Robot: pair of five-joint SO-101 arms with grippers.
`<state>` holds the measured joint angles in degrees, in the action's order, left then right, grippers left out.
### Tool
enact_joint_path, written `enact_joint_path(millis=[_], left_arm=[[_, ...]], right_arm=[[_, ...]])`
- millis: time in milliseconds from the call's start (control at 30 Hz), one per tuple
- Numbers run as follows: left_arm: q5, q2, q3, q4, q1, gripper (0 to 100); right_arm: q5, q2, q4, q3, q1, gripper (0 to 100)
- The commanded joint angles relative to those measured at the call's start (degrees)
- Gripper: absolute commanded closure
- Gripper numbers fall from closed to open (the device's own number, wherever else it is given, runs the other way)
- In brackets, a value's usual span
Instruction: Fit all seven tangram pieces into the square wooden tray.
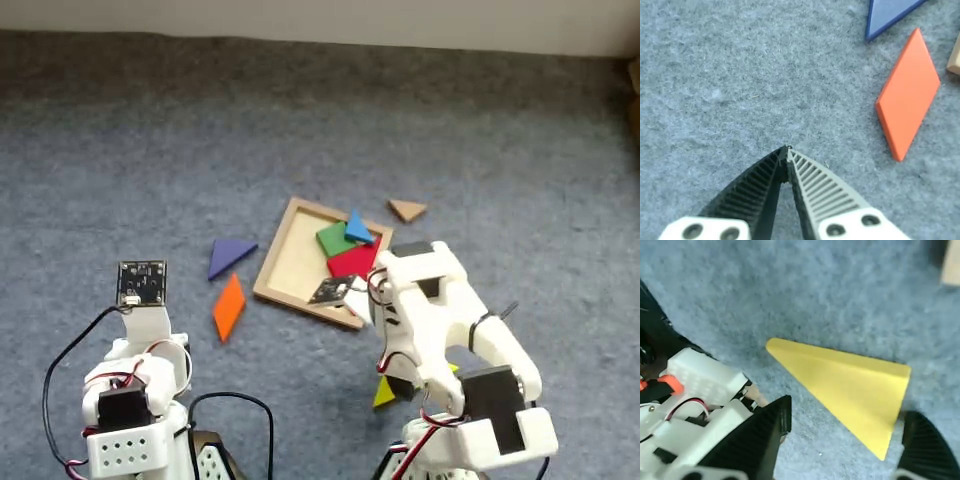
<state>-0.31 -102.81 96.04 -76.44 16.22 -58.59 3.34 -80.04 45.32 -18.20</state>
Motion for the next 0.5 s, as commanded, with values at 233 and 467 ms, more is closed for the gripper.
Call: enact_joint_path(millis=[233,467], left_arm=[[-0.18,-1.54,1.1,0.09,0.57,99],[-0.18,-1.54,1.1,0.09,0.57,99]], right_arm=[[13.27,-0.84,14.9,-0.92,4.97,64.1],[18.29,3.3,14.99,-0.92,7.6,64.1]])
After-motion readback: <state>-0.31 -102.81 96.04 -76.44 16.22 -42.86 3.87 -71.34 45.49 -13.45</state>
